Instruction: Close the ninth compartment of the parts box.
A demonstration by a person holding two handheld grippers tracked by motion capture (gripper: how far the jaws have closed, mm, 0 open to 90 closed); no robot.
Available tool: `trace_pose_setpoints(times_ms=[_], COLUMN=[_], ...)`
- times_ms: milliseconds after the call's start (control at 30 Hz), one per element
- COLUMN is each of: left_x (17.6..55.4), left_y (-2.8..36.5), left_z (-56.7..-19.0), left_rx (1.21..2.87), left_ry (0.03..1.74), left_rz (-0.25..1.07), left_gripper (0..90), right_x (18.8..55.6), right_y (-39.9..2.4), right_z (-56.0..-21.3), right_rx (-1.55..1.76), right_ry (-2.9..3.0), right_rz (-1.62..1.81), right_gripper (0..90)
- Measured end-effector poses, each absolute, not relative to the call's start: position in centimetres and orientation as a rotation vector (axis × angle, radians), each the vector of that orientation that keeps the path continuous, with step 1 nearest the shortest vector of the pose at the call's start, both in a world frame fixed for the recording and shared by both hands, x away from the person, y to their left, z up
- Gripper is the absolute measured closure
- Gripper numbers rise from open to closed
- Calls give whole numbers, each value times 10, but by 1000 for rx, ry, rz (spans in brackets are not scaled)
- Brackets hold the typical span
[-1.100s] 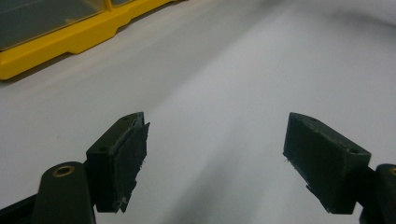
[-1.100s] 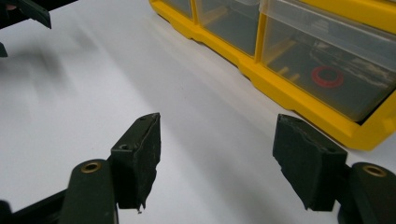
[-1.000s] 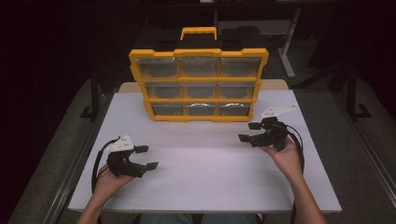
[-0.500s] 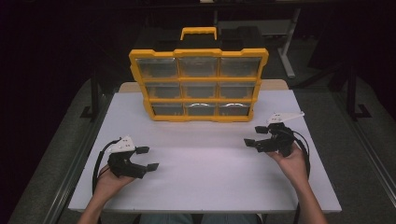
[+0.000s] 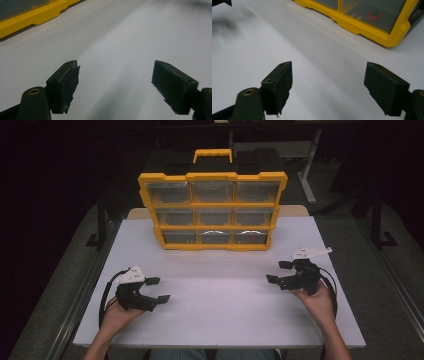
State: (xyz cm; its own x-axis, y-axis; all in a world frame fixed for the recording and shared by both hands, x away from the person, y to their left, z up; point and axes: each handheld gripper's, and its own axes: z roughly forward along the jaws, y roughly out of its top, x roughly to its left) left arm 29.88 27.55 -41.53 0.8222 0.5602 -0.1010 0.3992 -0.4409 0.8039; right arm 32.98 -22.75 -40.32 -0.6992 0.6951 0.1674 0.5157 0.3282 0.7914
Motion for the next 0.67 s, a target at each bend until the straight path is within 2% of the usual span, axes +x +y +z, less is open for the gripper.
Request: trace_pose_setpoints(times_ms=[667], left_x=[301], left_y=[272], left_z=[-418], left_rx=[2097], left_ry=[700], left_rz=[203], left_gripper=[211], right_x=[311], right_y=[-247], right_z=[-424], right_rx=[1188], right_ry=[2361], right_rz=[1282], right_gripper=[142])
